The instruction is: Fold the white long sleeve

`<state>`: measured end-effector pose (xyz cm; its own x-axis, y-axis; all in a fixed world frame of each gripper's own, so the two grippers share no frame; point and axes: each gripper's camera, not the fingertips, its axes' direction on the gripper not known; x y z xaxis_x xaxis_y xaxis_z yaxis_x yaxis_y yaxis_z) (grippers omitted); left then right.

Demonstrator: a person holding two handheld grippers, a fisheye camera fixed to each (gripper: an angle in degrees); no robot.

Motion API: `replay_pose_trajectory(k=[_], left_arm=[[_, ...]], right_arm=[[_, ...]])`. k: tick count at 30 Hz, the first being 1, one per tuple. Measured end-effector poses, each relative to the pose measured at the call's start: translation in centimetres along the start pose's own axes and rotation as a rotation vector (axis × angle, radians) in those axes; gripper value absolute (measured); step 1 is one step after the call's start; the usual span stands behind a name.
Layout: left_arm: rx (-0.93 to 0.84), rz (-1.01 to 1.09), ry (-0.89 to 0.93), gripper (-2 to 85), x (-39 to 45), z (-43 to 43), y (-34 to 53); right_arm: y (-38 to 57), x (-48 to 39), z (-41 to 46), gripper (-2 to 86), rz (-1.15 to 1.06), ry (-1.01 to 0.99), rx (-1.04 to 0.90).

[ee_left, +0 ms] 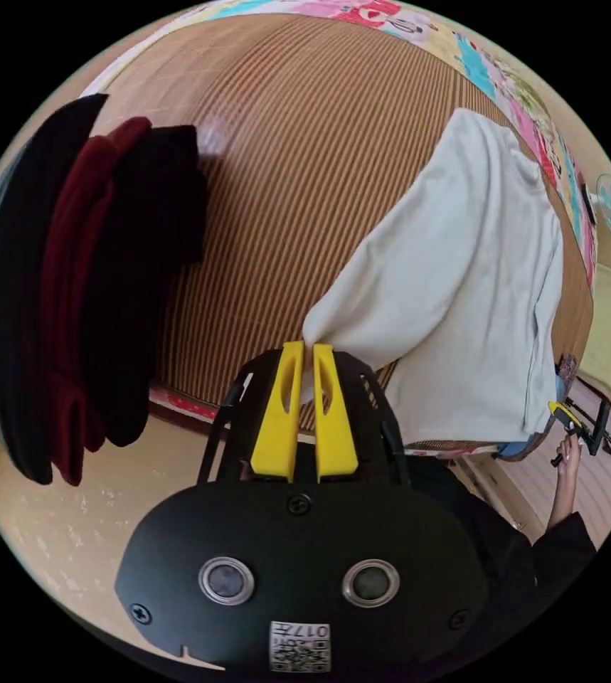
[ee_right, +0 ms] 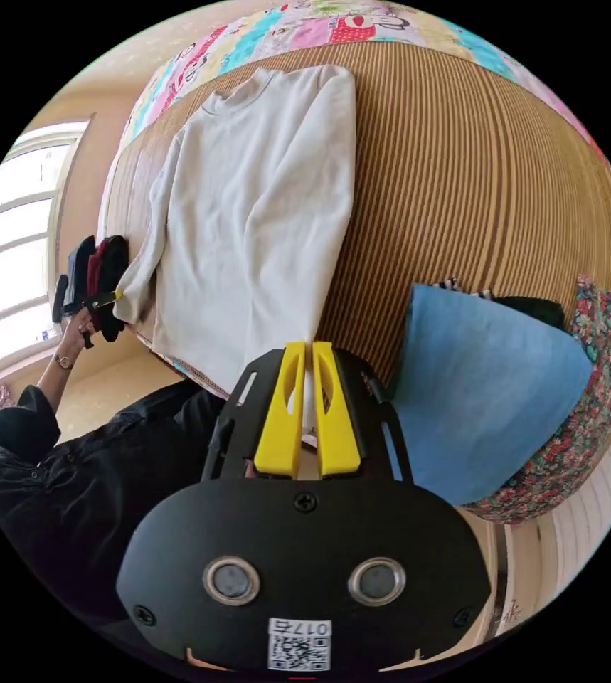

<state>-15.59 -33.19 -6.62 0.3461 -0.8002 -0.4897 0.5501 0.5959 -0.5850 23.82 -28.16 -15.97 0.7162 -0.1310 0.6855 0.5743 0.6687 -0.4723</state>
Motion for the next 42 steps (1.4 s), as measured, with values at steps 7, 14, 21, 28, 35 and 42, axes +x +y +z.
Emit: replay_pose_trajectory(k=[7,14,21,28,35,42], left_arm=[[0.357,-0.376,0.033,9.0,-9.3,-9.2,1.9],[-0.005,0.268,0.252,8.1,4.6,4.1,1.6],[-0.298,0.145,0.137,0.9,1.2,9.5,5.1],[0.092,-0.45,0.682,10.5,-16.8,6.8,6.3],[0.397,-0.841,0.861,10.5,-28.2,9.2,2.9],[0.579,-1.007,1.092,3.5,-28.0,12.8,3.3]], right_arm=[[3.9,7.5,-13.4,6.2,0.317,0.38,0.334],[1.6,-1.3,2.1,7.4,-0.048,-0.003,0.145],[9.1,-3.1,10.0,5.4,-0.124,0.1,-0.002],[13.0,2.0,8.3,3.2,0.087,-0.13,-0.135],[12.7,4.9,6.5,2.7,0.076,-0.164,-0.232],[12.8,7.7,5.1,2.6,0.134,-0.227,-0.292]])
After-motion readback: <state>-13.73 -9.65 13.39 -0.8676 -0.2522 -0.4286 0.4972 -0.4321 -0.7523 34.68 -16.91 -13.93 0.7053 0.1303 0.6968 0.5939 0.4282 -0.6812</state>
